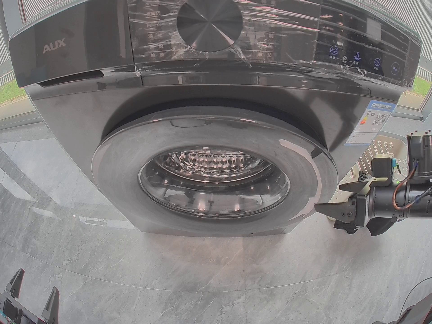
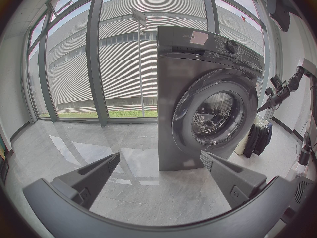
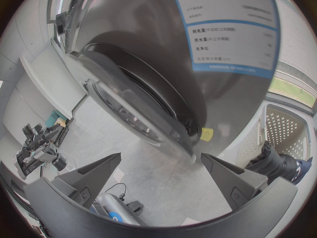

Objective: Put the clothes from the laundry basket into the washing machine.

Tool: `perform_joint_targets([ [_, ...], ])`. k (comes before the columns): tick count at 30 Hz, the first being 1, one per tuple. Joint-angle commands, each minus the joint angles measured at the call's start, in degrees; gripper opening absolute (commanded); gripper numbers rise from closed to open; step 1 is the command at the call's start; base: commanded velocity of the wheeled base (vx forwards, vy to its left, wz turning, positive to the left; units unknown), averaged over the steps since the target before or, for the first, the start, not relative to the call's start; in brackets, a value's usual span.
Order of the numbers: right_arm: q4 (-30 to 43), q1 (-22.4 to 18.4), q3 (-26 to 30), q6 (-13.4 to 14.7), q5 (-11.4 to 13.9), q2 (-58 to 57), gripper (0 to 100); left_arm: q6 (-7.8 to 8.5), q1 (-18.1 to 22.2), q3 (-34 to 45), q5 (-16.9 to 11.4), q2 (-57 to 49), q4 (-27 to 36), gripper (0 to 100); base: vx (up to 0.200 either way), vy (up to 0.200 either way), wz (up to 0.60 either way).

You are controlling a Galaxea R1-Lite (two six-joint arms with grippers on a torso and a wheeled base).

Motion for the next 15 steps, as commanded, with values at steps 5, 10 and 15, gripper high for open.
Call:
perform_joint_targets([
  [5, -1.90, 1.10, -5.59, -0.06, 0.03, 7.51, 100, -0.01, -0.01, 0.92, 0.00, -0.95, -0.01, 100, 0.000, 0.000, 0.00],
  [10, -2.96, 2.68, -5.59, -0.23, 0.03, 9.09, 100, -0.10, -0.01, 0.92, 0.00, -0.95, -0.01, 100, 0.000, 0.000, 0.00],
  [15, -2.87, 4.35, -0.93, -0.49, 0.03, 5.31, 100, -0.01, -0.01, 0.92, 0.00, -0.95, -0.01, 100, 0.000, 0.000, 0.00],
])
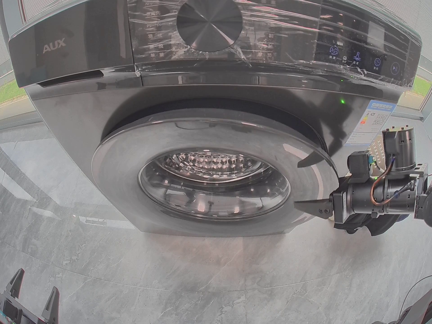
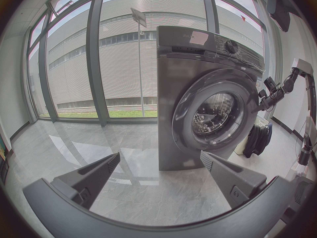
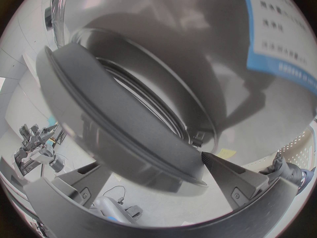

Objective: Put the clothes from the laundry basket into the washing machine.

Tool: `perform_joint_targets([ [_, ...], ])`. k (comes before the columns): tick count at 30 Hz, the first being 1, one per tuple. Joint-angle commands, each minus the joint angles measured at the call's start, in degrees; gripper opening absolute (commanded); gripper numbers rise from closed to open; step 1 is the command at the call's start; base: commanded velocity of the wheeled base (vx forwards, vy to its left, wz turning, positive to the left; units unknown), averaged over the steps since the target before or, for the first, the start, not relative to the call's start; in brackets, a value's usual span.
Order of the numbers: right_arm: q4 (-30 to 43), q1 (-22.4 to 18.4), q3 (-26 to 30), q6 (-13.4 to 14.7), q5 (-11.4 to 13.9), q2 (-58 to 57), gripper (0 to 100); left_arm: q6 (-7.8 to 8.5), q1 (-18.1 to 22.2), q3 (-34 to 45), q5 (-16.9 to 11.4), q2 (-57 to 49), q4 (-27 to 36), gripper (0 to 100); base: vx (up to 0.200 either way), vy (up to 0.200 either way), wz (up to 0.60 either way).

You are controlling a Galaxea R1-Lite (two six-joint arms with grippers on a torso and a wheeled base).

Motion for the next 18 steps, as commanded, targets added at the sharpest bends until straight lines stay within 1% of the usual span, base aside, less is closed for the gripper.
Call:
perform_joint_targets([
  [1, 0.23, 1.79, 4.72, -0.21, 0.14, -4.36, 100, 0.02, 0.01, 0.92, 0.00, -0.95, -0.02, 100, 0.000, 0.000, 0.00],
  [3, 0.23, 2.41, 6.57, -0.30, 0.14, -6.21, 100, 0.02, 0.01, 0.92, 0.00, -0.95, -0.02, 100, 0.000, 0.000, 0.00],
  [5, 0.23, 2.41, 7.18, -0.30, 0.14, -7.08, 100, 0.02, 0.01, 0.92, 0.00, -0.95, -0.02, 100, 0.000, 0.000, 0.00],
  [8, -0.21, 1.71, 6.48, -0.30, 0.14, -6.65, 100, 0.02, 0.01, 0.92, 0.00, -0.95, -0.02, 100, 0.000, 0.000, 0.00],
  [12, -0.48, 1.71, 5.16, -0.21, 0.14, -5.06, 100, 0.02, 0.01, 0.92, 0.00, -0.95, 0.07, 100, -0.200, 0.000, 0.00],
  [17, -0.74, 2.32, 5.69, -0.21, 0.05, -3.66, 100, 0.02, 0.01, 0.92, 0.00, -0.95, -0.02, 100, -0.200, 0.000, 0.00],
  [18, -0.39, 2.50, 6.13, -0.21, 0.14, -4.10, 100, 0.02, 0.01, 0.92, 0.00, -0.95, -0.02, 100, 0.000, 0.000, 0.00],
])
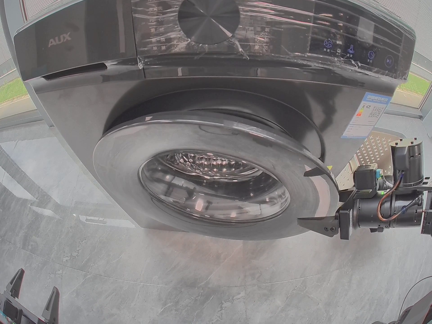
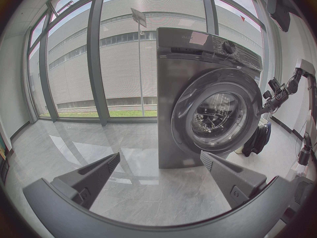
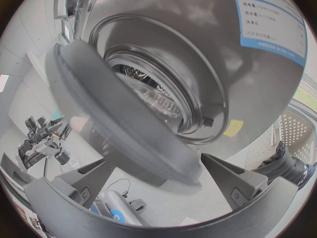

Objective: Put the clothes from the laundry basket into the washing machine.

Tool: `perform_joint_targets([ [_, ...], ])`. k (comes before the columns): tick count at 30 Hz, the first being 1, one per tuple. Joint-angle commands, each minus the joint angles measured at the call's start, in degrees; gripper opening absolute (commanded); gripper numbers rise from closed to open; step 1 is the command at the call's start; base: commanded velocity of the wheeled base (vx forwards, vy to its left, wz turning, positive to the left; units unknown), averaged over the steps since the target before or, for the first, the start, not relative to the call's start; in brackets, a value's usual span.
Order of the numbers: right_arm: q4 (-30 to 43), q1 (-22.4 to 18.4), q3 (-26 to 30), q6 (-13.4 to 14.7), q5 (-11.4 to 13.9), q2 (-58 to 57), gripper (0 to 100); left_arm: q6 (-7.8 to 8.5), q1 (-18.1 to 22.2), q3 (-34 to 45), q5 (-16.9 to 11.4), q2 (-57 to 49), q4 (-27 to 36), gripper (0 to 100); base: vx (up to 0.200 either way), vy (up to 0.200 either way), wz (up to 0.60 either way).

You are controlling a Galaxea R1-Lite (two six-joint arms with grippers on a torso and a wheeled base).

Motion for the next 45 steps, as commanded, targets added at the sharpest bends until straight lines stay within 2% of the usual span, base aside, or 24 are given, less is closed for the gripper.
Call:
perform_joint_targets([
  [1, 0.32, 0.64, 1.18, 0.03, 0.14, -0.15, 100, 0.02, 0.01, 0.92, 0.00, -0.95, -0.05, 100, 0.000, 0.000, 0.00],
  [8, 0.50, 2.04, 4.44, 0.21, 0.05, -3.85, 100, 0.02, 0.01, 0.92, 0.00, -0.95, -0.05, 100, 0.000, 0.000, 0.00],
  [13, -0.12, 1.25, 2.06, 0.21, -2.06, -1.56, 100, 0.02, 0.01, 0.92, 0.00, -0.95, 0.04, 100, 0.000, 0.000, 0.00],
  [17, -0.74, 1.16, 0.39, 0.38, -2.15, 1.87, 100, 0.02, 0.01, 0.92, 0.00, -0.95, -0.05, 100, -0.150, 0.000, 0.00],
  [23, -3.02, 2.22, 1.45, 0.38, -2.23, 3.27, 100, 0.02, 0.01, 0.92, 0.00, -0.95, -0.05, 100, -0.100, 0.000, 0.00],
  [24, -3.02, 4.15, 3.29, 0.47, -2.23, 2.57, 100, 0.02, 0.01, 0.92, 0.00, -0.95, -0.05, 100, 0.000, 0.000, 0.00],
  [26, -3.11, 4.77, 4.87, 0.47, -2.32, 1.16, 100, 0.02, 0.01, 0.92, 0.00, -0.95, -0.05, 100, 0.000, 0.000, 0.00],
  [32, -3.11, 3.98, 5.67, 0.47, -2.32, -0.42, 100, 0.02, 0.01, 0.92, 0.00, -0.95, -0.05, 100, 0.000, 0.000, 0.00],
  [38, -3.11, 3.45, 4.61, 0.47, -2.32, -0.24, 100, 0.10, 0.10, 0.92, 0.00, -0.95, -0.05, 100, 0.000, 0.200, 0.00],
  [45, -3.11, 0.99, 0.92, 0.38, -2.32, 2.22, 100, 0.02, 0.01, 0.92, 0.00, -0.95, 0.04, 100, 0.000, 0.000, 0.00],
])
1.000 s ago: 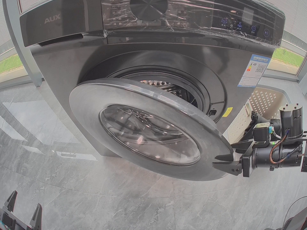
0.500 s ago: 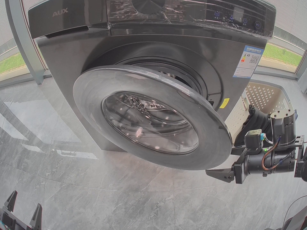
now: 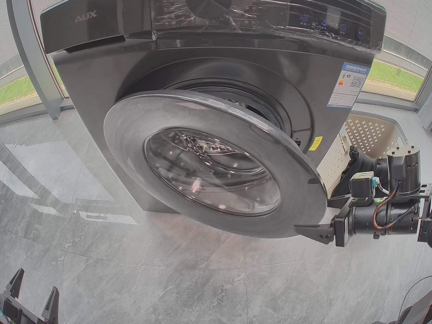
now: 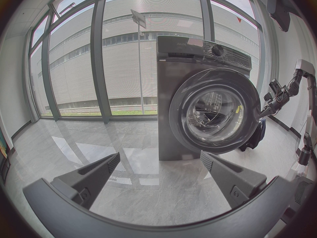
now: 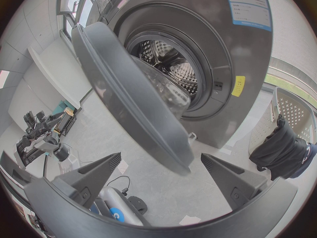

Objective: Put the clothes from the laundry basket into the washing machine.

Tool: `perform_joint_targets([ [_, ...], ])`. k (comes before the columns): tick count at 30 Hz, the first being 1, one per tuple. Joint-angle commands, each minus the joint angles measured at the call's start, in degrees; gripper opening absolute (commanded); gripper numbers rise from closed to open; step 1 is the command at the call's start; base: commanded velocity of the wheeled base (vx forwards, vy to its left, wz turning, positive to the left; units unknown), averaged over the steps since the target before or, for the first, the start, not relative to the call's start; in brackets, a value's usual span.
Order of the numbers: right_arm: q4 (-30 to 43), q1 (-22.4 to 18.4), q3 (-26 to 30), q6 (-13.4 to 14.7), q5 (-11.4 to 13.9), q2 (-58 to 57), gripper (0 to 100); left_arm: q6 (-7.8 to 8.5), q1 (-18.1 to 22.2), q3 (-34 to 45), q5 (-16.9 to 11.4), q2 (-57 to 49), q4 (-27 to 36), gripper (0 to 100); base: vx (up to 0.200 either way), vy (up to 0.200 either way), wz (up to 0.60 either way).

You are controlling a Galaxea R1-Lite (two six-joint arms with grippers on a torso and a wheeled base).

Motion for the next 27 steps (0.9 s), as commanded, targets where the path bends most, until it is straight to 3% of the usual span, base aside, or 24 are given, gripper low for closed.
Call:
perform_joint_targets([
  [1, -0.12, -0.83, -1.87, -0.03, 0.03, 1.89, 100, -0.01, -0.01, 0.92, 0.00, -0.95, 0.08, 100, 0.000, 0.000, 0.00],
  [8, -1.53, 2.69, 0.67, 0.05, 0.03, 2.59, 100, -0.01, -0.01, 0.92, 0.00, -0.95, -0.01, 100, 0.000, 0.000, 0.00],
  [11, -1.53, 3.04, 3.22, -0.12, 0.03, 0.92, 100, -0.01, -0.01, 0.92, 0.00, -0.95, -0.01, 100, -0.200, 0.000, 0.00],
  [20, -1.62, 3.22, 4.98, -0.12, 0.03, -1.98, 100, -0.01, -0.01, 0.92, 0.00, -0.95, 0.08, 100, 0.000, 0.000, 0.00],
  [27, -1.71, 3.57, 3.40, -0.03, -0.06, -0.40, 100, -0.01, -0.01, 0.92, 0.00, -0.95, 0.08, 100, -0.200, 0.000, 0.00],
])
